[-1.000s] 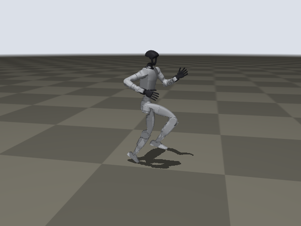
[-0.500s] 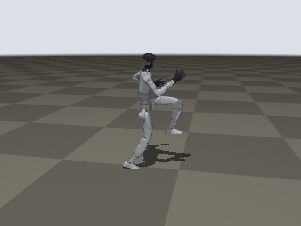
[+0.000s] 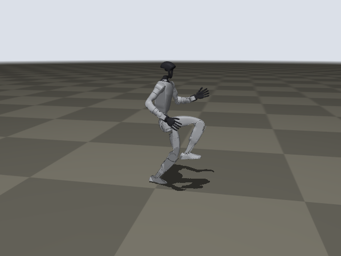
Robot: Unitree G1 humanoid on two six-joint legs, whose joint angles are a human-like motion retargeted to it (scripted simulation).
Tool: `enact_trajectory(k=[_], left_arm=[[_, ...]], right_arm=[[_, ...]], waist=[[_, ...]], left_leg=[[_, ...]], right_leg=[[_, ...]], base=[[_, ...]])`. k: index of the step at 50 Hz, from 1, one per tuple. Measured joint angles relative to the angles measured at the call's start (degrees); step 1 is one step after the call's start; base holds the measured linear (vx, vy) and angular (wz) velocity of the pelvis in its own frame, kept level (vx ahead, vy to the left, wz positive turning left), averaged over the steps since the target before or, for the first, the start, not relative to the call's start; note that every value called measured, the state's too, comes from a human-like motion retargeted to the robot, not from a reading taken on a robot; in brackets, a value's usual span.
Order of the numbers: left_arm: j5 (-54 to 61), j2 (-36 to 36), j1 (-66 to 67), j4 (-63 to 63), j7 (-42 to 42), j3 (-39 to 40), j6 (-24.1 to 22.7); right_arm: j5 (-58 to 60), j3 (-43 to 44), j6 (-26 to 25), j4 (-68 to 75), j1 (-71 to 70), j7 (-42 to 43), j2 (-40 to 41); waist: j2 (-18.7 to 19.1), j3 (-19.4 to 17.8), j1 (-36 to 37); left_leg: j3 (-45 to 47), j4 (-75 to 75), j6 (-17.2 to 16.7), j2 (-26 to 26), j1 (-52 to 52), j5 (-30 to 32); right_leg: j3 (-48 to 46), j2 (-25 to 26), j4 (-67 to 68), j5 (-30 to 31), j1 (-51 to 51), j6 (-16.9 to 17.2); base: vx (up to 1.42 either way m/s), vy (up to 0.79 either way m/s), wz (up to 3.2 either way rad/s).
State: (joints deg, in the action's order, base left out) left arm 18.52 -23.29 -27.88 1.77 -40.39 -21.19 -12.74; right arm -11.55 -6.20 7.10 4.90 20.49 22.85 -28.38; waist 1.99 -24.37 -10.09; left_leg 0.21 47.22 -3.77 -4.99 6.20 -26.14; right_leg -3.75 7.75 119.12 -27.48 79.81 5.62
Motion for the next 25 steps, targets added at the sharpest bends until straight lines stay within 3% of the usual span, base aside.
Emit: enact_trajectory(k=[3, 5, 7, 8, 9, 11, 12, 15, 17, 18, 20, 22, 23, 25], left_arm=[[-1.19, 3.04, -6.57, 1.15, -3.27, -4.10, -0.84], [0.22, 3.12, -6.30, 1.51, -2.24, -7.25, -0.78], [0.39, 0.45, -2.02, 5.41, 0.74, -9.82, -0.26], [0.27, -1.03, -1.66, 7.16, 2.39, -9.44, 0.23], [0.38, -2.44, -1.11, 9.07, 3.85, -8.34, 0.66], [1.14, -4.24, 0.83, 12.86, 5.81, -5.17, 0.72], [1.73, -4.04, 1.71, 13.88, 6.41, -3.55, 0.55], [3.36, -0.02, 3.66, 13.19, 7.24, -0.18, -0.99], [4.80, 0.41, 8.00, 13.75, 7.18, 2.09, -1.35], [5.47, 0.36, 10.71, 14.50, 7.44, 3.83, -0.91], [6.36, 1.59, 17.24, 16.88, 8.47, 8.85, 0.22], [9.13, 4.00, 25.10, 17.44, 7.97, 13.56, -0.09], [10.77, 4.62, 30.27, 16.97, 7.37, 14.95, -1.16], [12.54, 3.67, 40.97, 16.72, 7.63, 17.12, -1.66]], right_arm=[[-12.22, 2.46, 0.32, -6.39, 17.19, -9.36, -10.59], [-19.33, 5.39, -2.90, -9.66, 28.68, -18.05, -16.35], [-16.01, 10.49, -4.06, -14.10, 42.29, -24.85, -17.42], [-13.42, 13.32, -5.66, -14.49, 44.58, -28.29, -17.38], [-11.02, 15.15, -7.11, -14.03, 45.34, -30.73, -16.88], [-9.22, 16.78, -8.64, -12.77, 45.34, -32.08, -15.53], [-9.76, 16.58, -9.03, -11.79, 44.53, -32.03, -15.26], [-10.25, 11.35, -9.46, -7.86, 37.24, -31.50, -17.88], [-9.32, 7.50, -8.86, -6.79, 31.30, -28.68, -20.63], [-7.31, 5.68, -8.26, -6.06, 27.60, -26.62, -21.69], [-2.49, 0.41, -6.21, 1.17, 14.32, -17.96, -20.47], [3.44, -7.04, -7.29, 14.31, -8.10, -6.31, -15.02], [4.42, -8.98, -7.92, 18.70, -17.99, -0.79, -10.88], [3.15, -8.01, -7.24, 17.51, -32.17, 3.09, -2.56]], waist=[[4.90, 12.46, -8.59], [7.96, 23.12, -10.85], [8.73, 30.16, -9.18], [7.70, 30.25, -8.81], [5.57, 28.68, -8.88], [0.44, 23.72, -9.54], [-1.40, 21.44, -9.62], [-2.99, 16.43, -7.34], [-1.43, 13.01, -4.25], [0.41, 10.75, -1.99], [4.02, 4.00, 3.56], [2.71, -2.21, 7.25], [1.09, -3.22, 7.69], [0.46, -3.67, 8.60]], left_leg=[[-4.35, -14.35, 1.57, -1.17, 5.39, 8.17], [-5.28, -22.44, 0.17, -1.76, 5.05, 22.49], [-6.35, -25.72, -2.54, -1.31, 4.27, 38.39], [-7.67, -23.70, -3.08, 0.45, 3.43, 43.12], [-8.37, -17.28, -2.64, 3.17, 1.86, 43.97], [-6.94, 3.09, -0.65, 8.57, -3.85, 39.57], [-4.73, 15.08, 1.29, 10.18, -8.71, 36.13], [4.68, 50.08, 11.77, 9.51, -29.05, 24.94], [7.87, 70.06, 16.26, 5.30, -43.23, 18.14], [8.10, 78.46, 16.42, 3.22, -50.50, 14.65], [7.98, 89.09, 12.44, 1.42, -64.13, 8.27], [9.32, 90.11, 9.24, 0.37, -76.31, 4.74], [9.69, 88.67, 9.25, -0.26, -81.57, 3.67], [9.00, 83.49, 11.16, -1.67, -88.87, 2.84]], right_leg=[[-4.33, -5.80, -11.59, 7.58, -1.30, 3.87], [-5.53, -6.15, -22.65, 16.23, -4.89, 5.76], [-3.76, -2.43, -38.38, 24.95, -14.54, 6.21], [-2.09, -2.10, -46.81, 28.97, -21.38, 6.16], [-0.62, -3.33, -55.36, 32.51, -29.55, 6.15], [1.27, -8.08, -72.61, 38.45, -46.68, 7.08], [1.82, -10.45, -81.57, 41.44, -54.32, 7.40], [2.23, -15.98, -104.57, 50.93, -71.42, 7.04], [7.07, -13.53, -105.33, 36.89, -77.33, 3.88], [8.26, -11.22, -102.43, 25.50, -78.26, 0.82], [11.42, -6.59, -86.99, 10.68, -73.79, -4.49], [15.51, -4.97, -67.18, 4.19, -65.40, -3.93], [16.14, -5.40, -61.95, 1.82, -63.68, -2.29], [15.62, -5.42, -60.02, -1.97, -65.73, -2.94]], base=[[1.21, -0.03, 0.61], [1.21, -0.18, -0.02], [1.11, -0.20, -0.39], [1.00, -0.15, -0.05], [0.93, -0.12, 0.25], [0.87, -0.08, 0.52], [0.82, -0.07, 0.51], [0.81, -0.11, 0.11], [0.80, -0.14, -0.74], [0.72, -0.07, -1.66], [0.60, 0.03, -2.52], [0.57, 0.07, -2.27], [0.68, 0.02, -0.98], [0.78, -0.02, 0.08]])
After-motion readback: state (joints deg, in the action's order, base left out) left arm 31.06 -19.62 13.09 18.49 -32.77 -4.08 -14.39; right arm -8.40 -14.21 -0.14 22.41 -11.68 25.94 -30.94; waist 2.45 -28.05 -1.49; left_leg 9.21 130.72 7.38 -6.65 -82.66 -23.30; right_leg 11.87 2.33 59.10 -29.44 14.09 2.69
